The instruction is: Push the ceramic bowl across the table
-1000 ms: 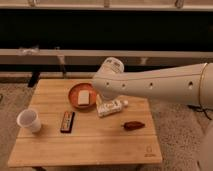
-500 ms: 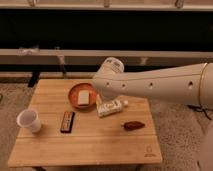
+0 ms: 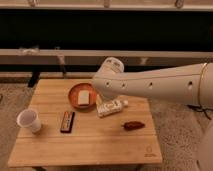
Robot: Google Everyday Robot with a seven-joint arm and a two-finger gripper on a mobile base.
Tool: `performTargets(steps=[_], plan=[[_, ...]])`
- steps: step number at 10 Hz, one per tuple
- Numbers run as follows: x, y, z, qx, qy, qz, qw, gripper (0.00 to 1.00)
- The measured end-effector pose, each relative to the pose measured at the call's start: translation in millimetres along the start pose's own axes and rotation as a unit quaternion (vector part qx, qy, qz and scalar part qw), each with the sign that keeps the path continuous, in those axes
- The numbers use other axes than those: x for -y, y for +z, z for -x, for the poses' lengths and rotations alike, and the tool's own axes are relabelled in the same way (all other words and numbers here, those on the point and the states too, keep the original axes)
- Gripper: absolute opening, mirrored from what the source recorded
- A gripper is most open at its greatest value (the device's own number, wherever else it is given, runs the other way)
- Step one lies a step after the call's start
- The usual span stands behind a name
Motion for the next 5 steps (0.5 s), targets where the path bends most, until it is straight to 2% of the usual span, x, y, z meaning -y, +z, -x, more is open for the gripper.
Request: performTargets(steps=[2,5], plan=[[6.9,11.9,17.3,-0.001,0.002,0.012,0.9999,0.8],[15.7,56.3,82.5,-0.012,-0.01,0.03,0.9994,0.8]])
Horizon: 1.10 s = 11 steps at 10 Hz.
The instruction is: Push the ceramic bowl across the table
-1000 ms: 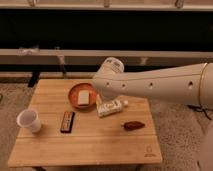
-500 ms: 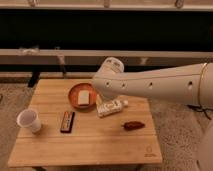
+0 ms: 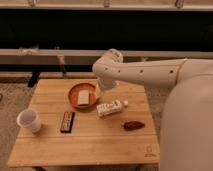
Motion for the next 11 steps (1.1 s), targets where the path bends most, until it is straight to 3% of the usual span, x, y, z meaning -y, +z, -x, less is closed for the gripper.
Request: performTargets(steps=[3,5,7,11], plan=[[-30.6,45.3,68.3,-0.008,-0.029,0.021,0.9993,0.8],[-53.8,74.5,88.1,-0.016,-0.044,0.035,0.9983,0.8],[-70.2,103.5,94.5,-0.03,-0.057,0.048,0.9968,0.8],[-77.0,125.3,93.1,-0.049,-0.061,0.058,0.9952,0.8]])
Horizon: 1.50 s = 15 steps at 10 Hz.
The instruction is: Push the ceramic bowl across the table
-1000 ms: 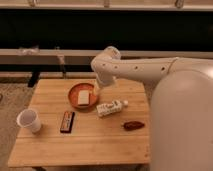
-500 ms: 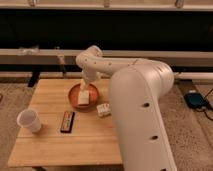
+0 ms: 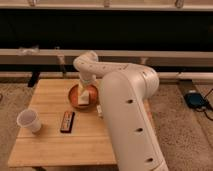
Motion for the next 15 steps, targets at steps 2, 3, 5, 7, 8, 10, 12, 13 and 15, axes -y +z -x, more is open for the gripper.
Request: performTargets(steps=[2,3,5,7,8,10,12,13,15], plan=[[5.2,9.1,-3.5,-0.011,0.006,0.004,0.9999,0.8],[6.8,13.4,-6.2,-0.015,0.009,0.006,0.9998,0.8],[7.9,23.9,-15.1,-0.027,0.015,0.015,0.9994,0.8],[2.4,28.1,-22.7,-0.035,0.015,0.028,0.9989,0.8],[-6.7,26.0,-27.0,-0.035,0.013,0.04,0.9985,0.8],[-21.1,11.7,-26.1,-0.024,0.004,0.058,0.998,0.8],[-39.3,-4.0,-24.7,-0.015,-0.013,0.074,0.9971,0.8],[-46.1,-5.7,-25.3,-0.015,-0.018,0.08,0.9965,0.8],[-67.8,-4.3,-24.8,-0.018,-0.032,0.096,0.9947,0.8]])
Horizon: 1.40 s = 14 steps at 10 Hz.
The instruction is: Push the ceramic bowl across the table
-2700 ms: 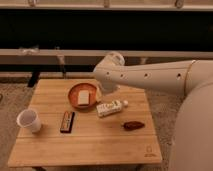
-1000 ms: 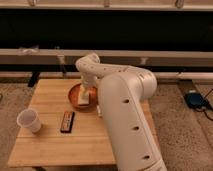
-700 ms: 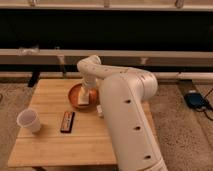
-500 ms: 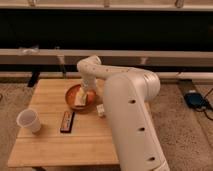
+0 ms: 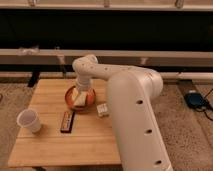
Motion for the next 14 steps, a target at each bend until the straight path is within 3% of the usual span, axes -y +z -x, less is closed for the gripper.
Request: performTargets(steps=[4,6,10,14], plan=[[-15.9,7.6,3.6,-0.01,-0.012,0.018,0.9997,0.8],[-22.4,11.2,8.0,-0.014,-0.022,0.01,0.9996,0.8],[-4.9,19.8,12.2,-0.023,-0.016,-0.015,0.9995,0.8],[10.5,23.5,15.8,-0.026,-0.005,-0.023,0.9994,0.8]])
